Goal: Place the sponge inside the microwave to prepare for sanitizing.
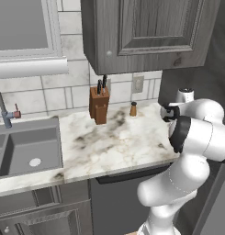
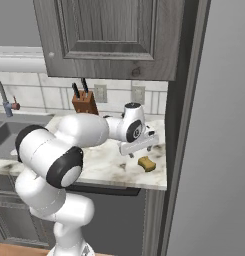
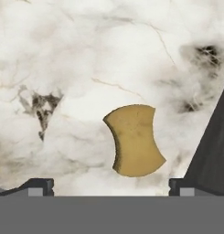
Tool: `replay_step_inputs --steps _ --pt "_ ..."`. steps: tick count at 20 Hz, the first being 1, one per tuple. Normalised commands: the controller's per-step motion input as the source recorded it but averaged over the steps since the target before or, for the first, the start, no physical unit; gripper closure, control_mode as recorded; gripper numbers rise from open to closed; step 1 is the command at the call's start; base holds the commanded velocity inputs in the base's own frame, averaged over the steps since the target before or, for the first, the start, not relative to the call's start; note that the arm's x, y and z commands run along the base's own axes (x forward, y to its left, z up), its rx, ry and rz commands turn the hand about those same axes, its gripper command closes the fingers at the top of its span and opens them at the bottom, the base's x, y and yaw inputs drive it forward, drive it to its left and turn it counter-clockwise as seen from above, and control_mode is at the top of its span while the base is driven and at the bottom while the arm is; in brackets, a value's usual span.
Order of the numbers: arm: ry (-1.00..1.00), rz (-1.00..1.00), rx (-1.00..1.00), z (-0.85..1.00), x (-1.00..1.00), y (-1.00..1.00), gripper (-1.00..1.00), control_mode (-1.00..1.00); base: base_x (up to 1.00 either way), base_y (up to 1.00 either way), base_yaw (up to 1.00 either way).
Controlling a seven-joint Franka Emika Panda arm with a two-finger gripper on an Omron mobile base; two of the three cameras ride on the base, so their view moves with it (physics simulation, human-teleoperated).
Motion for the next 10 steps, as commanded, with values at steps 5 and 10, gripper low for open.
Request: replay_step_inputs --steps 5,10 --pt "-0.08 0.0 0.0 -0.21 0.1 0.0 -1.0 -1.0 0.0 0.0 0.0" --pt "-0.02 0.0 0.0 -0.26 0.13 -0.01 -1.0 -1.0 0.0 0.0 0.0"
